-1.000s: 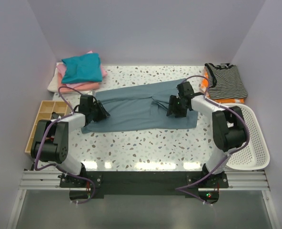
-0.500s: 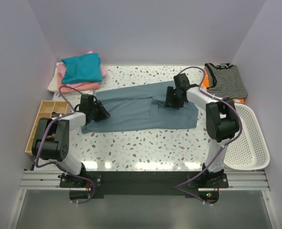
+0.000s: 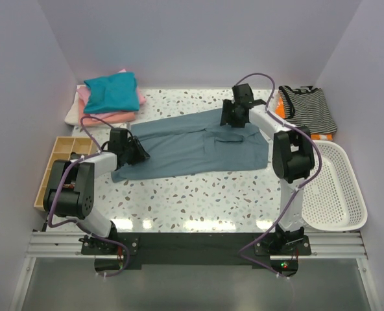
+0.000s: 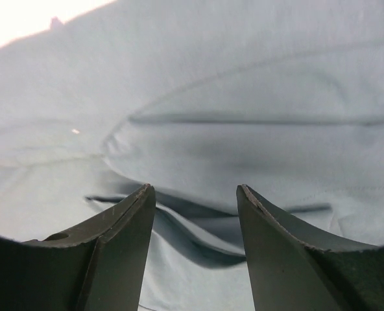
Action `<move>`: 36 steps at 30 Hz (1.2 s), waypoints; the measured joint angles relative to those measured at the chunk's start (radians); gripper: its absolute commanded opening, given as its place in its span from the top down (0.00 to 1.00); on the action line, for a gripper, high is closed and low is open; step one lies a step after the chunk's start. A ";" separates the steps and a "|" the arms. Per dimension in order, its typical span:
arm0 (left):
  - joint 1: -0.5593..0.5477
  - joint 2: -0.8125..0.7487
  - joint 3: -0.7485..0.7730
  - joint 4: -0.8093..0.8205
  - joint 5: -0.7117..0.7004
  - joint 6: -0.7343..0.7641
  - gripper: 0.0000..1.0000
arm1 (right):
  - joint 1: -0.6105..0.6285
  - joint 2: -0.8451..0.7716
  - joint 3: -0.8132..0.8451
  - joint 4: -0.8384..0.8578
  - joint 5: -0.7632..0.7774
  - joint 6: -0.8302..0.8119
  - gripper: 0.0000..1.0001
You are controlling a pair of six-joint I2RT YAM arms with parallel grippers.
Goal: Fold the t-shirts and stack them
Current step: Fold the other side of the tshirt into a rectangle
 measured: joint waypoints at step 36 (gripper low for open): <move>0.000 0.009 0.015 -0.009 0.001 0.027 0.66 | 0.004 -0.152 -0.272 -0.043 -0.057 -0.037 0.41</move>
